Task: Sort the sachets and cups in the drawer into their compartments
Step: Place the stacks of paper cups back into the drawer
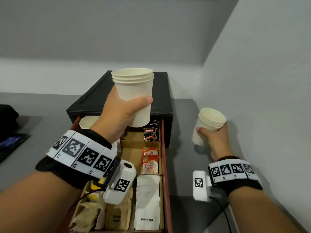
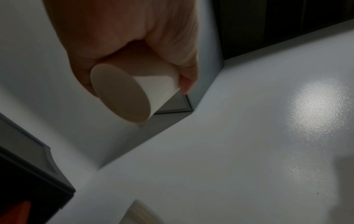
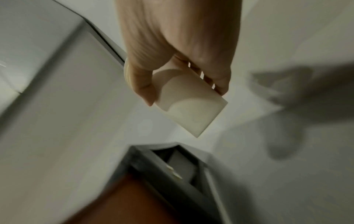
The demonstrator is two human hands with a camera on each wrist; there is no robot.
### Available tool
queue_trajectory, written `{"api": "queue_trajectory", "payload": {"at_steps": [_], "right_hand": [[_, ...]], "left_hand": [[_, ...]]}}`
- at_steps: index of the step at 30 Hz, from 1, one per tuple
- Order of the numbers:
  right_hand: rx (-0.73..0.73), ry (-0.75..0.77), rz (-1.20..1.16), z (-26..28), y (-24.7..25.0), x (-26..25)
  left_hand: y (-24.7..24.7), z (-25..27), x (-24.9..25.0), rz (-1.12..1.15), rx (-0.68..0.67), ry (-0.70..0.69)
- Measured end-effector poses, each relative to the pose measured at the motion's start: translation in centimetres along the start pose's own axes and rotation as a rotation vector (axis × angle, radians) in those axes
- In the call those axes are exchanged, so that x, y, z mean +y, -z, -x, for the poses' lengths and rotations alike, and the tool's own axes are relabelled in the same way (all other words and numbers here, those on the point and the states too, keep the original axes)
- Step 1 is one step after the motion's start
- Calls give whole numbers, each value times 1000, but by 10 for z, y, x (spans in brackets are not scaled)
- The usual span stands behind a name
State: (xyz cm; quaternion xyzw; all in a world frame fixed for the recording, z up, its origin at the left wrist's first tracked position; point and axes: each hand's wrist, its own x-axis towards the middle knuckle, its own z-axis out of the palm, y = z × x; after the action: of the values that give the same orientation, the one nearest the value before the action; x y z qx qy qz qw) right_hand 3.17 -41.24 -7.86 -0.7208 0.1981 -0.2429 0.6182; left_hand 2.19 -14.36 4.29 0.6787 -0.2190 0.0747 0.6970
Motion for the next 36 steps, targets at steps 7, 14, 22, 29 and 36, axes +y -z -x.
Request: {"api": "queue_trajectory", "payload": {"at_steps": [7, 14, 22, 29, 36], "right_hand": [[-536, 279, -424, 54, -39, -154], [-1046, 127, -212, 120, -148, -144], [-1343, 153, 275, 169, -220, -80], [-1255, 217, 396, 186, -237, -55], [-1178, 284, 457, 190, -236, -50]], "left_hand": [[76, 10, 19, -22, 92, -56], [176, 37, 28, -105, 144, -45], [244, 67, 16, -76, 190, -25], [257, 76, -3, -58, 149, 24], [257, 70, -11, -30, 133, 50]]}}
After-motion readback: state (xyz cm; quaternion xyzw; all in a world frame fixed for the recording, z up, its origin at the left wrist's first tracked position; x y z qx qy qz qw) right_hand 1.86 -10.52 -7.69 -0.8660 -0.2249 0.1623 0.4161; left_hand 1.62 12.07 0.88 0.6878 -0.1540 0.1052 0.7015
